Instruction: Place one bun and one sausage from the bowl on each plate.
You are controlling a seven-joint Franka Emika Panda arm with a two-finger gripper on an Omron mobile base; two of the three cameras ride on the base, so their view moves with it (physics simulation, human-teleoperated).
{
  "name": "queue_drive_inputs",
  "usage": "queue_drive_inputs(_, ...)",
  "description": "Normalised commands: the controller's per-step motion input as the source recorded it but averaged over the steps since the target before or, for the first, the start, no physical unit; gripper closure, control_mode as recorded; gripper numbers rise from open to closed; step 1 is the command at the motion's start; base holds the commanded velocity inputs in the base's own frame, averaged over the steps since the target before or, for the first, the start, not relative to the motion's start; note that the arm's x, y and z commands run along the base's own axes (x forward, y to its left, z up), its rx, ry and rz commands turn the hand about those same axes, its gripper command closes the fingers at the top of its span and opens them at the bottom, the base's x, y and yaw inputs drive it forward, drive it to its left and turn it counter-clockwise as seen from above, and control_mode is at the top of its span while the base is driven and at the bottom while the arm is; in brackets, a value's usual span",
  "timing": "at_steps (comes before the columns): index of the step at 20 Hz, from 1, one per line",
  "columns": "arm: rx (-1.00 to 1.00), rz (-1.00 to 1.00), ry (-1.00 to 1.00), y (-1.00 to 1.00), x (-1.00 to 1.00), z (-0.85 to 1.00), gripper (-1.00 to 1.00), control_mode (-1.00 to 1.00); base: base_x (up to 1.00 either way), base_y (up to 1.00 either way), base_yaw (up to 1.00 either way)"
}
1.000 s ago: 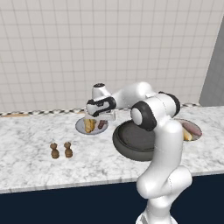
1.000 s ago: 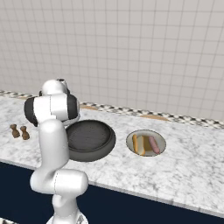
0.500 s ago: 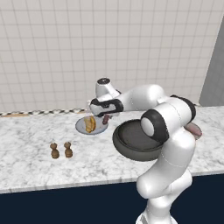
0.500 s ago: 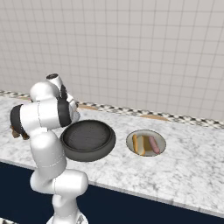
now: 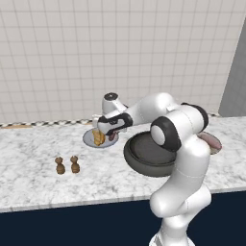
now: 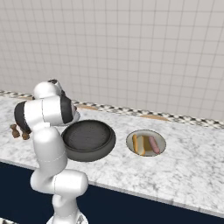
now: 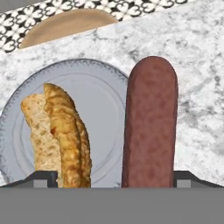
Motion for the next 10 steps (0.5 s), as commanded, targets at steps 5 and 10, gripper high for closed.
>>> queue_drive_inputs(5, 0.0, 0.0, 0.0, 0.11, 0.14, -0.19, -1.0, -1.0, 0.0, 0.0, 0.0)
queue_drive_inputs(10, 0.02, 0.01, -0.01, 0.11, 0.2, -0.11, -1.0, -1.0, 0.0, 0.0, 0.0)
